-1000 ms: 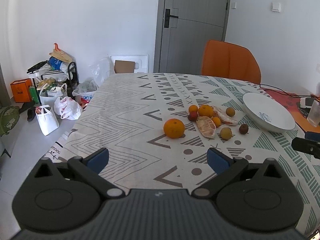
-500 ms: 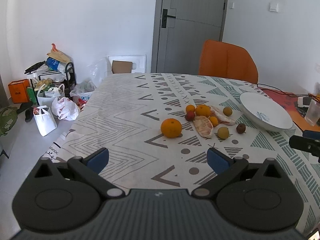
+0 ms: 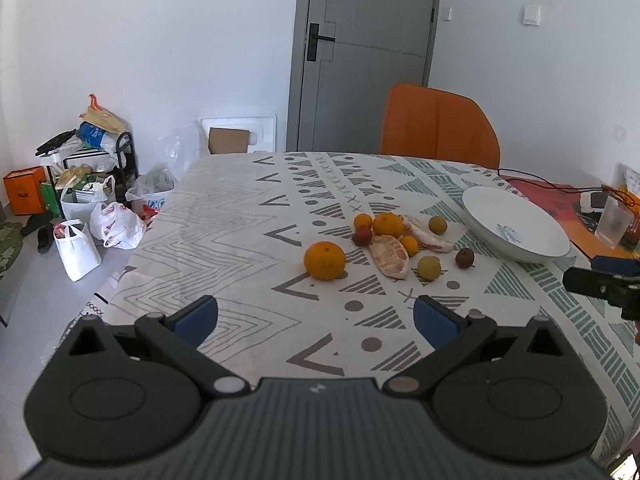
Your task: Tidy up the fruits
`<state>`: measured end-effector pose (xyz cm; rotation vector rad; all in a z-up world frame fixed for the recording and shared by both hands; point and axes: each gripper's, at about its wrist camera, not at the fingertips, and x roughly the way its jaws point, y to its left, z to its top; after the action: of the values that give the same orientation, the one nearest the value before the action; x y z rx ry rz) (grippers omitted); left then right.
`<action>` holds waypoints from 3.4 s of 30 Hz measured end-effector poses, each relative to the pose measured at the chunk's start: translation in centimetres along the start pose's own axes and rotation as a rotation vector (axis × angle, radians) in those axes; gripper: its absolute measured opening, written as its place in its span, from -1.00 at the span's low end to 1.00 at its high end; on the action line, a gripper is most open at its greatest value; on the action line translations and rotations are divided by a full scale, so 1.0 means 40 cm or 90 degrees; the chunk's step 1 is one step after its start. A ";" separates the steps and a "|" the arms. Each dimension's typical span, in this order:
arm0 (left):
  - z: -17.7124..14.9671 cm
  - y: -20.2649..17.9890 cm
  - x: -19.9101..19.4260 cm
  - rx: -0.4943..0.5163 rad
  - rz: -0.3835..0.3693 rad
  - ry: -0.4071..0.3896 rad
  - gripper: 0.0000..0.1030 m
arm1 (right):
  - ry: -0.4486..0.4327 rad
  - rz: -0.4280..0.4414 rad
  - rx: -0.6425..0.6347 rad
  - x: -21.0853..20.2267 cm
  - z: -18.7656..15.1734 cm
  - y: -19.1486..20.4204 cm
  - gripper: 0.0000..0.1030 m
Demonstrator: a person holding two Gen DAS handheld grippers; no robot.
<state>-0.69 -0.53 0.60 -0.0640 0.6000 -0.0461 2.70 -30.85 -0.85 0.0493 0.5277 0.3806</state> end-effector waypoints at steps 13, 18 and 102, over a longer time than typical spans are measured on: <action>0.017 -0.015 0.041 -0.011 -0.036 -0.006 1.00 | 0.014 0.018 -0.003 0.052 -0.009 0.002 1.00; 0.020 -0.021 0.075 -0.016 -0.042 0.002 1.00 | 0.017 0.011 0.002 0.079 -0.009 -0.007 1.00; 0.071 -0.172 0.442 0.003 -0.068 0.084 -0.37 | 0.065 0.038 0.047 0.324 0.001 -0.086 -0.56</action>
<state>15.32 -8.35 -6.48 -0.0881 0.7287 -0.1558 14.19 -29.29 -7.56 0.1176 0.6414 0.4238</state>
